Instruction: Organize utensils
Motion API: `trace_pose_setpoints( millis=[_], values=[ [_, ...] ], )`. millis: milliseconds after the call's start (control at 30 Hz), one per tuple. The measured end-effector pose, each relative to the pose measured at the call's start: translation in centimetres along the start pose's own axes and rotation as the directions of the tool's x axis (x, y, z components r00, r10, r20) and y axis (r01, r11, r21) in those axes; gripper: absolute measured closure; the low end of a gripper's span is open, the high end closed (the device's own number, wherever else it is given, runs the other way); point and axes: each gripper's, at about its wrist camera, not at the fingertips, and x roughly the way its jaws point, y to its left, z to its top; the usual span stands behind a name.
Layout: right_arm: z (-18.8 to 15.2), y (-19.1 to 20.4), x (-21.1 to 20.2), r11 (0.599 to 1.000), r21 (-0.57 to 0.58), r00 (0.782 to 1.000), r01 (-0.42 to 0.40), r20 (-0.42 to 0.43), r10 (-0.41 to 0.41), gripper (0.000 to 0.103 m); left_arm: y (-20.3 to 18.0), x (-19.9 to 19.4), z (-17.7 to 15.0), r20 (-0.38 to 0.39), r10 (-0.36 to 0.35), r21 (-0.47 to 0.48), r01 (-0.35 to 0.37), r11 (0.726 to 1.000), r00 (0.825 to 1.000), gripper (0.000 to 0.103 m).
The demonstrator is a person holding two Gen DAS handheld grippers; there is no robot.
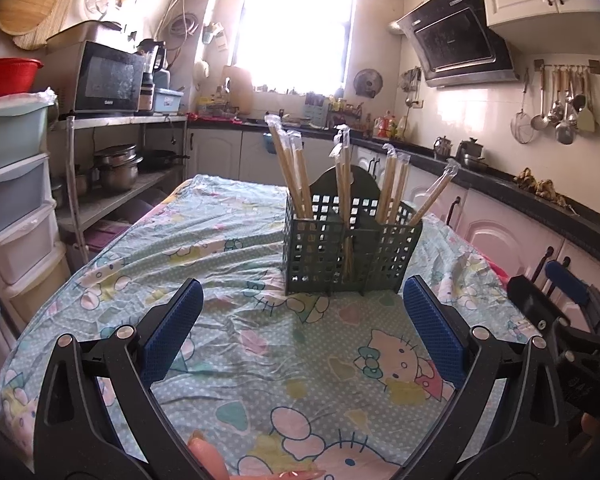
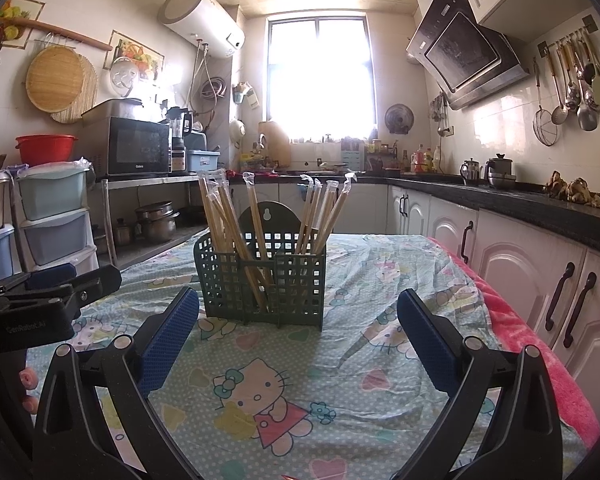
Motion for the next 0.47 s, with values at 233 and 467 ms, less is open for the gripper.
trace_pose_setpoints(
  millis=[233, 467],
  values=[
    [1.6, -3.7, 2.4, 0.993, 0.089, 0.994, 0.077, -0.083, -0.070, 0.006, 2.7, 2.5, 1.9, -0.118, 0.040, -0.046, -0.045, 0.998, 0.992, 0.011],
    [0.9, -15.0, 16.0, 0.934, 0.046, 0.791, 0.354, -0.547, -0.273, 0.006, 11.7, 14.5, 3.6, -0.405, 0.295, -0.010, -0.327, 0.945, 0.865, 0.011]
  ],
)
